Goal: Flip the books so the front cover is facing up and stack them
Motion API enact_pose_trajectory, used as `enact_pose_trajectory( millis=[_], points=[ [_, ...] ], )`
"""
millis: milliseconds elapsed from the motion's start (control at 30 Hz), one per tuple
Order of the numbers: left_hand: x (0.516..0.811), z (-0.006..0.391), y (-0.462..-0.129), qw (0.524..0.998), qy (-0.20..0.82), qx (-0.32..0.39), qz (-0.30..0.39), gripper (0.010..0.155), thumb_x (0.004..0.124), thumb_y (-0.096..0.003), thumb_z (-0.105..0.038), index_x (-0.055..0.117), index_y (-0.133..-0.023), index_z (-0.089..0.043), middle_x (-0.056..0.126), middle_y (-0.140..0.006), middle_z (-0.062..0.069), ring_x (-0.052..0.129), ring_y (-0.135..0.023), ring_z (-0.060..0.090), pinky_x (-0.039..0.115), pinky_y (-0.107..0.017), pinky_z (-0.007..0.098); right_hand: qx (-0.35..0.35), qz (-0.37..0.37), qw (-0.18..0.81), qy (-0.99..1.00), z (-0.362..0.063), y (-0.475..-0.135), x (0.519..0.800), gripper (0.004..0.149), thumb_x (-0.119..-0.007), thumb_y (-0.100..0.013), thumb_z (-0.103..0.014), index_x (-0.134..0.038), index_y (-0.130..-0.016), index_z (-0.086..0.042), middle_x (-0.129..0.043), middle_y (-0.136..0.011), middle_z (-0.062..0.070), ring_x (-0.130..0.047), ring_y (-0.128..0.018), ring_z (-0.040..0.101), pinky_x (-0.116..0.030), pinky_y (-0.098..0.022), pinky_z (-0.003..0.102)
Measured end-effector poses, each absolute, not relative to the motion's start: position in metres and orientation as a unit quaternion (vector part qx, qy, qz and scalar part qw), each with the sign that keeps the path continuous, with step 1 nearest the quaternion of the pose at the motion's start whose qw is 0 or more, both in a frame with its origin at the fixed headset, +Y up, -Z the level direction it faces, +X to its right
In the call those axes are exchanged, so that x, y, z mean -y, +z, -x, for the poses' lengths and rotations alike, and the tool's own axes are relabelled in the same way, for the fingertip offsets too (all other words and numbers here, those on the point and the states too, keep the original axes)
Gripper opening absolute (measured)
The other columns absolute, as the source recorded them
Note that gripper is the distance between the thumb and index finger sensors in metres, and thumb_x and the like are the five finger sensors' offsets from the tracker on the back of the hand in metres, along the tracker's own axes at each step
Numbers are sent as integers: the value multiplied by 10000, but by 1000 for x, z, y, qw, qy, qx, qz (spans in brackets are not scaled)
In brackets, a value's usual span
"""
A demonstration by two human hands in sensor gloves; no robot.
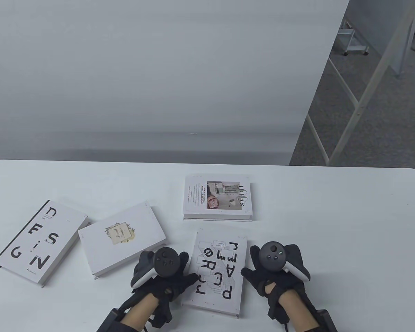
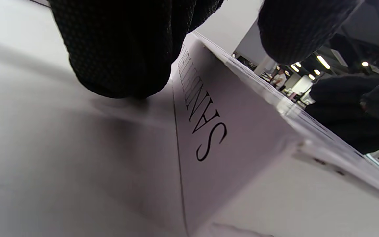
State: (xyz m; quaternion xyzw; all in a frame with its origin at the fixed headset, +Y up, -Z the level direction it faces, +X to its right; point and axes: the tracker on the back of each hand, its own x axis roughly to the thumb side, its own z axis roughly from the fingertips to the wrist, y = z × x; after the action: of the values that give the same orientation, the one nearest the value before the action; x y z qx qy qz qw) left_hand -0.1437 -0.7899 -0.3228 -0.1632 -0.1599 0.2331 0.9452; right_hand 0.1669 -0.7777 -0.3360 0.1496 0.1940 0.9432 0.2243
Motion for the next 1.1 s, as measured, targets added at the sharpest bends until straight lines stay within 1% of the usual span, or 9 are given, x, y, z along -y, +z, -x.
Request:
enact_pose_trajectory(
  millis=[100,167,233,433,567,667,700,800,1100],
  points=[
    [793,142,-322,936,259,161,174,796,746,-464,-553,543,-1001,-1,789,-874,227,1006,-654,305,942,-397,301,-220,-147,230,937,-167,-337,785,816,-669,-502,-504,-341,-972,77,-564,-906,428,-789,-736,508,-793,-490,548],
    [793,141,-321,932,271,160,178,791,752,-463,-538,540,-999,4,786,-871,237,1005,-652,308,941,-395,305,-240,-158,236,928,-164,-338,789,810,-656,-516,-485,-304,-965,91,-526,-907,438,-729,-742,496,-775,-519,534],
    [792,138,-319,930,270,168,184,795,753,-466,-530,528,-1002,11,772,-879,246,1004,-657,314,939,-398,315,-271,-200,237,911,-156,-336,792,806,-630,-533,-473,-250,-959,97,-462,-917,445,-655,-767,498,-718,-547,540],
    [793,132,-317,932,262,165,188,758,773,-467,-466,532,-991,25,781,-863,249,1034,-612,282,947,-368,291,-264,-205,205,920,-143,-332,792,796,-636,-528,-429,-218,-945,105,-450,-916,445,-648,-782,477,-712,-567,520],
    [793,133,-317,935,255,159,187,723,788,-463,-416,542,-987,17,790,-860,236,1033,-613,258,944,-370,283,-266,-212,244,908,-146,-333,790,744,-632,-528,-377,-238,-951,91,-470,-913,437,-682,-782,472,-741,-564,509],
    [793,134,-317,933,262,158,192,709,778,-465,-395,542,-987,22,787,-863,240,1030,-619,267,941,-378,291,-243,-214,290,900,-148,-333,785,710,-644,-514,-331,-270,-949,88,-489,-894,451,-718,-761,497,-760,-535,523],
    [794,136,-318,930,269,155,197,702,772,-465,-388,542,-985,23,787,-863,240,1031,-621,266,941,-379,292,-218,-224,306,899,-148,-331,778,701,-653,-502,-313,-290,-947,89,-498,-885,459,-727,-747,508,-763,-520,533],
    [796,141,-320,924,291,145,203,680,756,-470,-360,541,-984,31,786,-865,242,1029,-626,267,938,-385,299,-179,-240,317,900,-145,-328,767,670,-671,-478,-266,-344,-948,81,-508,-879,463,-731,-723,537,-760,-494,561],
    [799,158,-327,912,328,112,219,626,729,-474,-296,558,-977,33,802,-858,232,1031,-622,260,932,-387,308,-82,-321,236,914,-122,-311,743,582,-692,-428,-116,-525,-985,-116,-465,-946,381,-662,-774,537,-701,-540,587]
  ],
)
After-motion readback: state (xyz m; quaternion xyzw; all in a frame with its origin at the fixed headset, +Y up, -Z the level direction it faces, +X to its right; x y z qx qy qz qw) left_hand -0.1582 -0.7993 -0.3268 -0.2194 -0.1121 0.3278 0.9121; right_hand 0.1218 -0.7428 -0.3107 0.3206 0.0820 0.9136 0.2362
